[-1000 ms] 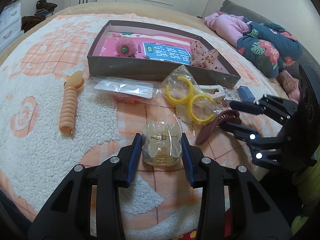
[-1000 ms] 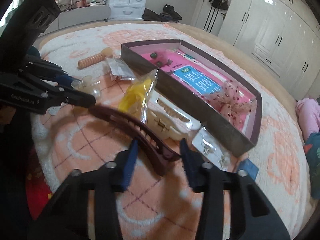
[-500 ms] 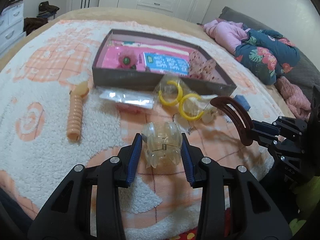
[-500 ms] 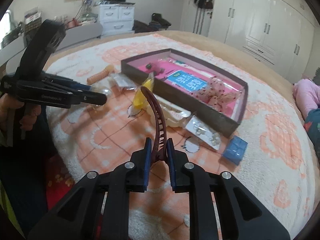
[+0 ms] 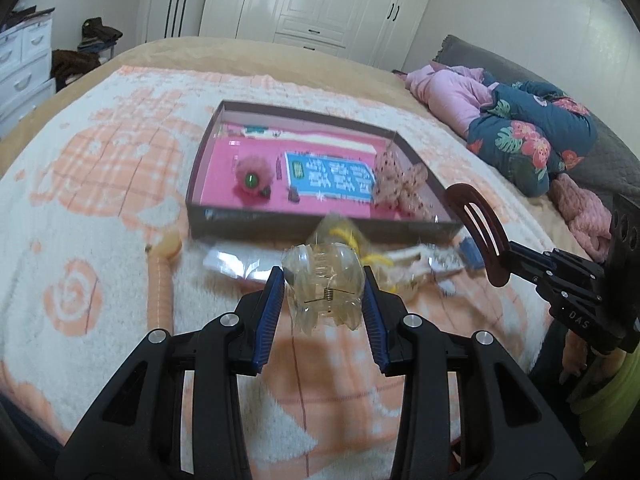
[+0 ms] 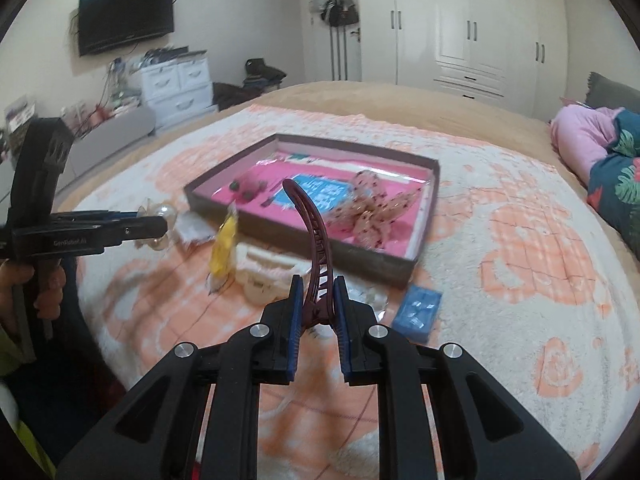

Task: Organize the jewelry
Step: 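Lower the bracelet and maroon clip into the tray box and open both tools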

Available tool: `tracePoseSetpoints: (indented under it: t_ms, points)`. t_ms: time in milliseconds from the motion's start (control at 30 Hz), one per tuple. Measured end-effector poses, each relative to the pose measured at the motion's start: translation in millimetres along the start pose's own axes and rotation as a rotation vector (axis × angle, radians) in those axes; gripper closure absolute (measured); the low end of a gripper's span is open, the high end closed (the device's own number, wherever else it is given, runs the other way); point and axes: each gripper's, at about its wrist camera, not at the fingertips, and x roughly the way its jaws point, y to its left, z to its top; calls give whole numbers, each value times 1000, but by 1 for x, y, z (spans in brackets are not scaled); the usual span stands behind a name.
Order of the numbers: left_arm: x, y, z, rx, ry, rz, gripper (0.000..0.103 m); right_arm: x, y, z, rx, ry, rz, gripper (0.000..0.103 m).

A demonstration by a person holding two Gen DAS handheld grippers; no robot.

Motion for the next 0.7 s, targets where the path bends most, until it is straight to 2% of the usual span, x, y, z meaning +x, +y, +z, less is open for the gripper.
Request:
tracePoseSetpoints:
  t_ms: [400, 700]
  points:
    - [18, -7, 43, 29, -49, 2, 73, 15, -22, 33, 57, -48, -41, 88]
    - [41, -8, 73, 35, -61, 1, 73, 35, -35, 48, 91, -48, -65, 88]
